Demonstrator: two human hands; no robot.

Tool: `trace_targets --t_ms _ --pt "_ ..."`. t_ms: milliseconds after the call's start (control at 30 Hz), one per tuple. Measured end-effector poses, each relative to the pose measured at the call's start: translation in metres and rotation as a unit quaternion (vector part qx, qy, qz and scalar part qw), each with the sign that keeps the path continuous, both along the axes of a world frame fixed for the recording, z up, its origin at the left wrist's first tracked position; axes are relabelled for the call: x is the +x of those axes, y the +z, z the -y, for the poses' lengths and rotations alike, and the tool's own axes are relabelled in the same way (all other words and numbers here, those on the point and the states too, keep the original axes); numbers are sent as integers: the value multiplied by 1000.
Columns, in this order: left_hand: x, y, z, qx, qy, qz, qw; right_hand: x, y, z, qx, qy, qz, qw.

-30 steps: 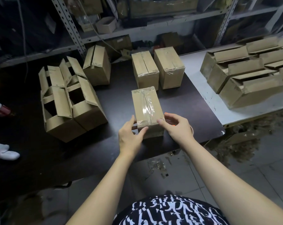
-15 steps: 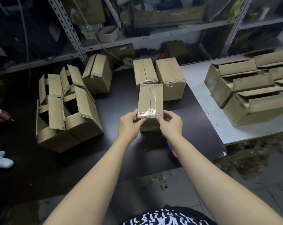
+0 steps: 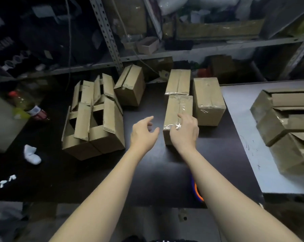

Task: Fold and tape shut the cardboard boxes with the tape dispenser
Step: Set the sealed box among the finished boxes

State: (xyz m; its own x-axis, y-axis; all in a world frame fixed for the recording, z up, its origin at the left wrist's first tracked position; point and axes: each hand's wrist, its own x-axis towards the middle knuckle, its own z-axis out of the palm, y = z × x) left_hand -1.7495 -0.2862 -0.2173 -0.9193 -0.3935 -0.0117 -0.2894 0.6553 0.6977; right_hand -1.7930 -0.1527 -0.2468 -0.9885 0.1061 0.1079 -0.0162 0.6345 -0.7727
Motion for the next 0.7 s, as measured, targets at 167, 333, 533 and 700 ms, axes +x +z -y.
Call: trace_targets --t_ms 167,333,533,700 --pt "34 46 82 -32 62 -69 995 6 17 63 -16 166 55 985" --pt "64 61 175 -38 197 -30 979 15 33 127 -28 225 88 970" --pt "62 31 199 2 157 27 987 22 34 193 -44 236 131 962" --pt "49 2 207 -4 86 67 994 25 20 218 -33 205 158 965"
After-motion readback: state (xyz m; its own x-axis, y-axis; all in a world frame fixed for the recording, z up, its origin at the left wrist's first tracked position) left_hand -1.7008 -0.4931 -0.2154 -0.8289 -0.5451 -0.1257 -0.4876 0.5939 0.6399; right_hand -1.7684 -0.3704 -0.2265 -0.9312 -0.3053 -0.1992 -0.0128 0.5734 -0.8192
